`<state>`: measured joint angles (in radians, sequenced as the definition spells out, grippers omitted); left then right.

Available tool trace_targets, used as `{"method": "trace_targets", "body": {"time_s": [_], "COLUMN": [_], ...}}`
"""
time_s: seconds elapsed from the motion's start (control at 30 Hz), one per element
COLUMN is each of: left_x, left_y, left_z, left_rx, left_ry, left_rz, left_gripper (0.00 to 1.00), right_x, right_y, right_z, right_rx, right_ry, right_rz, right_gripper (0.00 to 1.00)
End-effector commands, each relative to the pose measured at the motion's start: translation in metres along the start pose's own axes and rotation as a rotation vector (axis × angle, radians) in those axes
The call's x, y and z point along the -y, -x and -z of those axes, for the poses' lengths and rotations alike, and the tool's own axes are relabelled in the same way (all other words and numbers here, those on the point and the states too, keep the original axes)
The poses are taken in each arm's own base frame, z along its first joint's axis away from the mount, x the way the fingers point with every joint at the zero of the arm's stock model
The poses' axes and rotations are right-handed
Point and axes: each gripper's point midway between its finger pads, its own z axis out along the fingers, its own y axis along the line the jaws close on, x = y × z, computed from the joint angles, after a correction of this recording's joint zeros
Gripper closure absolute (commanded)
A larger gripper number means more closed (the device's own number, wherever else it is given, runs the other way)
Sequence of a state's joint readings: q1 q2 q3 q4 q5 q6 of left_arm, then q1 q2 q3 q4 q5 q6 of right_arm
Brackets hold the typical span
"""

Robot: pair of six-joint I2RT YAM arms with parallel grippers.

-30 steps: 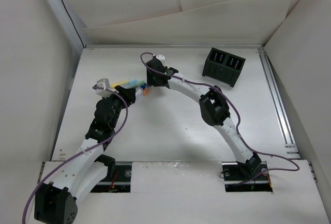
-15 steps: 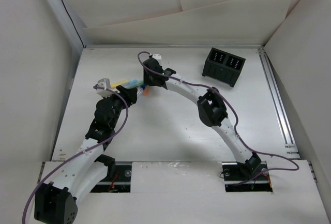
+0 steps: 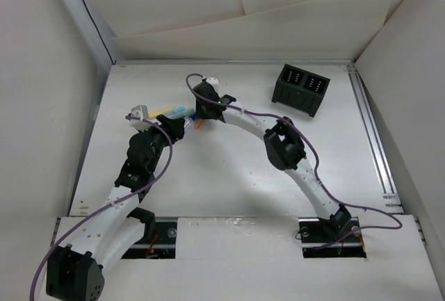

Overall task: Sort the stationery into containers
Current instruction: Pick up the pen from the center of the board, then place the pen in the storage box.

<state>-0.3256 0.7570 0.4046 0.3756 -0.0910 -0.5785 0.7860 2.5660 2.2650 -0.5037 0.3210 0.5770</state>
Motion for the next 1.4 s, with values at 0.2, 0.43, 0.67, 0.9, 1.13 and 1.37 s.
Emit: {"method": "trace_targets", "body": {"time_s": [0.2,0.43,0.67,0.9,1.13,1.37], "left_x": [0.022,0.03,0.042,0.053,0.053,0.052], "left_y": [0.018,0.005,-0.02,-0.026,-0.026,-0.03], "left_z": [0.0,-0.007,-0.017,-0.02,-0.018,-0.019], "left_rx": [0.038,-0.025,-0.122,-0.157,-0.151,-0.164], "left_ry": [-0.071,-0.122,-0.212,-0.27,-0.274,-0.276], "left_rz": [0.016,0.012,0.008,0.016,0.015,0.016], "left_gripper": [0.42,0.4,0.4,0.41,0.41,0.41], "right_x": [0.036,0.047,0.056,0.214,0.368,0.416], "right_y": [-0.019,0.014,0.102,0.197,0.224,0.228], "right_z": [0.023,0.069,0.16,0.269,0.311,0.276], "right_rx": [-0.02,0.081,0.283,0.646,0.889,0.822], "right_ry": [-0.08,-0.038,0.107,-0.262,-0.757,-1.081], "right_rz": [0.022,-0.042,-0.119,-0.297,-0.563,-0.468], "right_gripper": [0.78,1.0,1.0,1.0,1.0,1.0]}}
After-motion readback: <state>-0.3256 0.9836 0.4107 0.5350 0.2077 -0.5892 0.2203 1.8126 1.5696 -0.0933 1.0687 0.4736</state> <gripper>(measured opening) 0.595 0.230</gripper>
